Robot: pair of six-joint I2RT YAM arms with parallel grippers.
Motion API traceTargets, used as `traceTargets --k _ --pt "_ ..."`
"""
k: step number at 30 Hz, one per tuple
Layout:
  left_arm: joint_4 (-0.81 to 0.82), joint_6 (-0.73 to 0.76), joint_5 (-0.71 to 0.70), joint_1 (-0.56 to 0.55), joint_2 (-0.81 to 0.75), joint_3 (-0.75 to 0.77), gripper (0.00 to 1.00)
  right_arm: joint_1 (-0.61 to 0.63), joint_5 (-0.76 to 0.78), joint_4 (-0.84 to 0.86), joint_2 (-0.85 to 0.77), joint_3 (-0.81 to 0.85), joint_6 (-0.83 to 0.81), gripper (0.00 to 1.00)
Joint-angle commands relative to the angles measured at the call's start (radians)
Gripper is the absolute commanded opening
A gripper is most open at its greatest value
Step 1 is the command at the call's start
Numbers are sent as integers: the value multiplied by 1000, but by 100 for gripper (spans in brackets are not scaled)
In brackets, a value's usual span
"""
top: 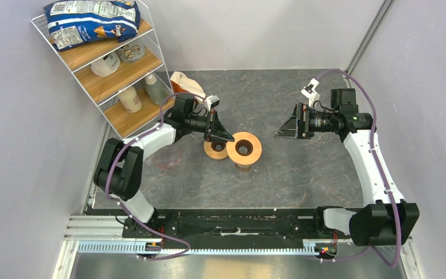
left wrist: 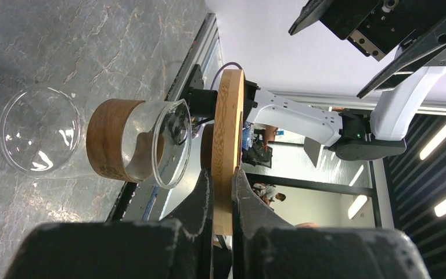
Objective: Place the coffee filter in the dripper
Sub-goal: Place the dripper holder onto the coffee server.
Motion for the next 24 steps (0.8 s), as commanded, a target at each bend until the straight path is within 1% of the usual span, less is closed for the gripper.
traceTargets --k 1,12,24 --pt "83 -48 45 -6 14 -16 2 -3 -10 -4 -13 5 -7 97" --pt "111 -54 56 -8 63 -7 2 -2 -6 -3 -10 11 -12 97" --pt "110 -47 58 -9 78 -18 4 -3 3 -13 -21 6 -19 97"
